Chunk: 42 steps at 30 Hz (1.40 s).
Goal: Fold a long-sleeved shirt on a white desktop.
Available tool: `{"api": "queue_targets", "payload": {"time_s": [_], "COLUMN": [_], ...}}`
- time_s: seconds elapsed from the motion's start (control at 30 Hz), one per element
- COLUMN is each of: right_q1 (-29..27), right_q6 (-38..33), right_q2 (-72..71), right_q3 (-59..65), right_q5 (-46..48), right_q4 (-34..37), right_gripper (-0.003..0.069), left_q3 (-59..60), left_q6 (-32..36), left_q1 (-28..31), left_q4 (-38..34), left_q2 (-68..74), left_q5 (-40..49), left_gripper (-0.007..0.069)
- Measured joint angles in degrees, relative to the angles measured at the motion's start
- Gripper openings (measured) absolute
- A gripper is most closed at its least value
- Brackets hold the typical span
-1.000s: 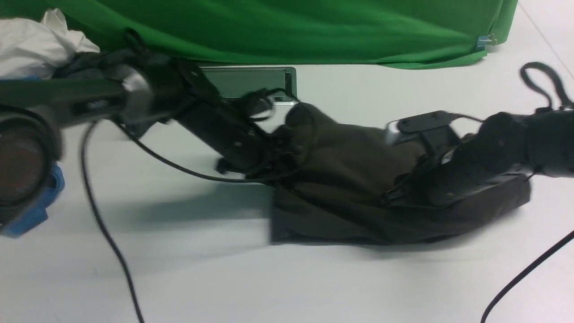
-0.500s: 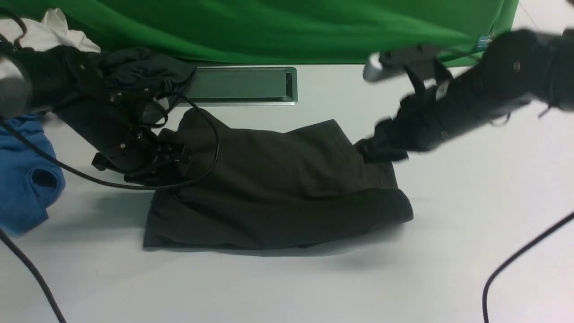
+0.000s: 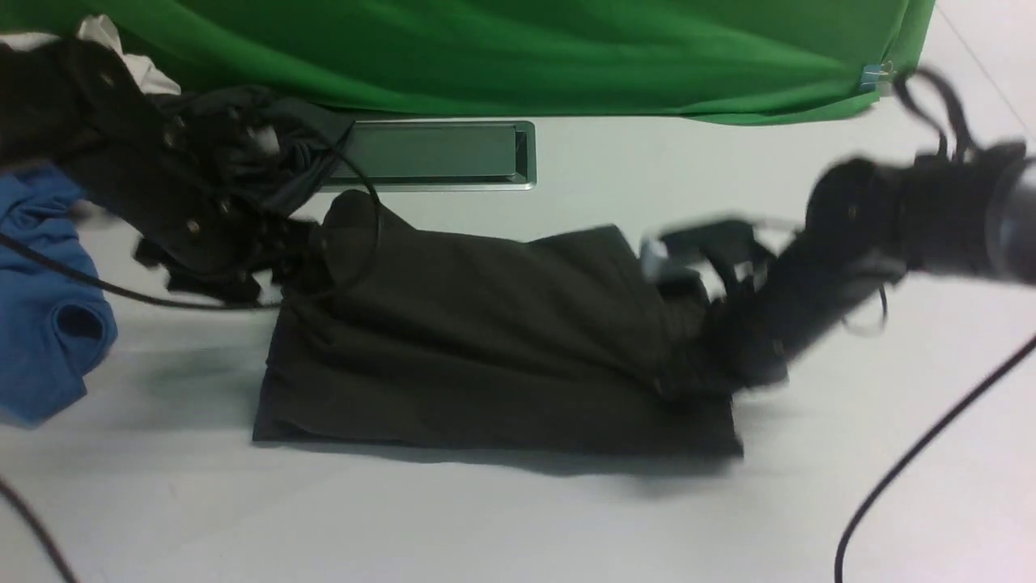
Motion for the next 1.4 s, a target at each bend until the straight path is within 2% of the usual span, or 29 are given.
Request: {"api": "queue_targets", "payload": {"time_s": [0.2,0.37,0.5,0.73,0.83,0.97,1.17,1.4], "right_q1": [0.0,0.0,-0.9,-8.3,-11.4,-12.6,-12.6,-12.7], "right_q6": [-1.0,-1.2,-2.1,-2.2,-3.3,-7.0,-11.0,-15.1], "right_q2": [-3.1,-5.6,-9.0,-5.0,1.4,7.0,13.3,16.9], "right_q3": [4.9,4.8,-1.5,-18.6,-26.8,-30.7,-31.2,-31.4], "right_q5": [-0.8,-1.4,-1.2,5.5,10.0,13.6,14.2,12.8], "right_q4": [1.3,0.1,-0.2,0.6,4.6,9.3,13.0,20.4], "right_gripper": [0.0296,0.0297,0.0297,0.0312,0.0314,0.0314,0.0314,0.0314], "left_q3": [0.0,0.0,0.0,4.8,11.2,16.8,19.5,19.2], "left_q6": [0.0,1.3,1.5,-2.1,-3.6,-4.8,-5.4,-5.4], "left_q1": [0.0,0.0,0.0,0.0,0.0,0.0,0.0,0.1], "left_q4": [0.3,-3.5,-4.5,-5.0,-3.9,-3.1,-3.1,-3.4], "left_q2": [-8.7,-10.9,-9.1,-6.6,-6.6,-6.5,-3.4,0.6], "left_q5": [-2.1,-3.7,-1.2,3.3,0.5,-5.4,-10.2,-13.1], "left_gripper": [0.0692,0.0692,0.0692,0.0692,0.0692,0.0685,0.0628,0.0517]}}
